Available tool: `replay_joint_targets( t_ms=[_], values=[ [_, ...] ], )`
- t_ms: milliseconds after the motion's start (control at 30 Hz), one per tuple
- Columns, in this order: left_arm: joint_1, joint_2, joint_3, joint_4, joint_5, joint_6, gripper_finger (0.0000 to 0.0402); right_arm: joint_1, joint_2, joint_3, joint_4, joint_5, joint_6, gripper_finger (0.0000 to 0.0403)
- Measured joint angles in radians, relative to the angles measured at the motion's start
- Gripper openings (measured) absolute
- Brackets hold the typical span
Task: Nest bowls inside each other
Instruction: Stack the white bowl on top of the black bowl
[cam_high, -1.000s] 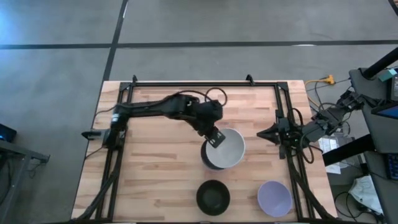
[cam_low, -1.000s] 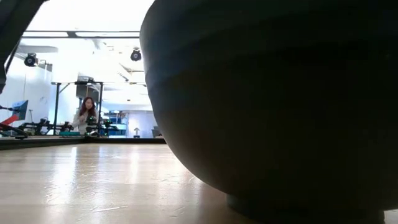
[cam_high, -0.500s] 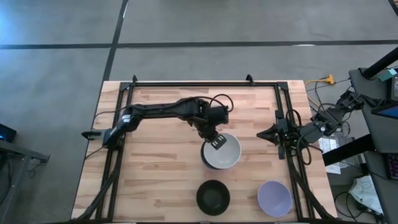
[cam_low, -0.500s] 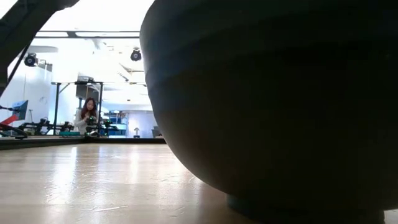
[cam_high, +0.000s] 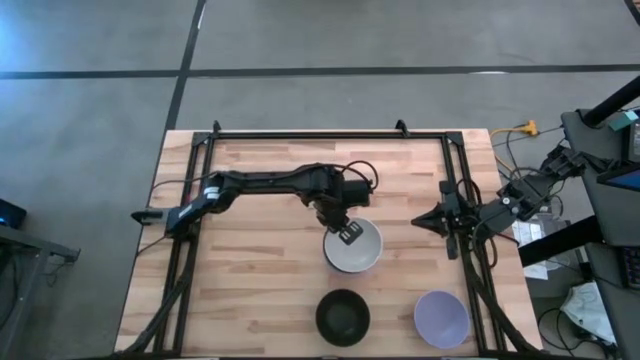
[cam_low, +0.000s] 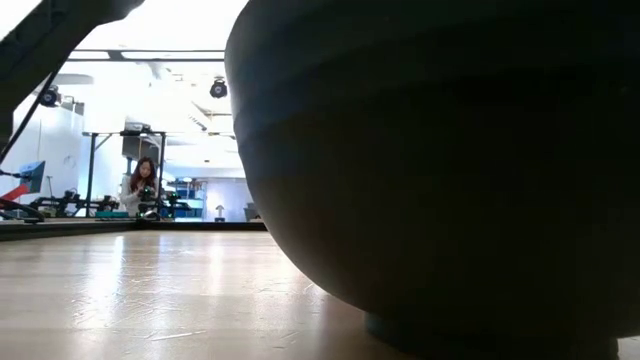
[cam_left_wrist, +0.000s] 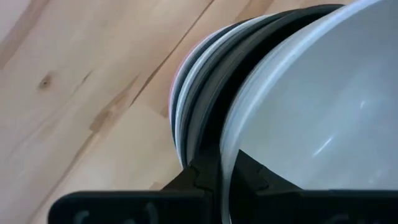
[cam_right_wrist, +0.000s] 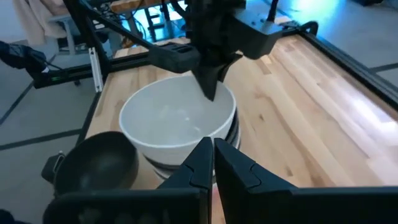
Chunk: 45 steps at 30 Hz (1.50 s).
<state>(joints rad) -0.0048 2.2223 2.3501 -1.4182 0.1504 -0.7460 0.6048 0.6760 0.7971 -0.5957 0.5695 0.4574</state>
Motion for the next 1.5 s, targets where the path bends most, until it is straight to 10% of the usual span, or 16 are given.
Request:
replay_joint_targets(
  t_ms=[1033,1500],
  values=[
    [0.003,-0.018,0.0,-0.028,-0.09,0.143,0.0003,0.0,0.041,-0.016,0.0,-0.031,0.043,0.0009],
    [0.025,-0.034,0.003,-0.023,-0.073,0.177,0.0178,0.0,0.047,-0.016,0.001,-0.031,0.057,0.0009]
  ],
)
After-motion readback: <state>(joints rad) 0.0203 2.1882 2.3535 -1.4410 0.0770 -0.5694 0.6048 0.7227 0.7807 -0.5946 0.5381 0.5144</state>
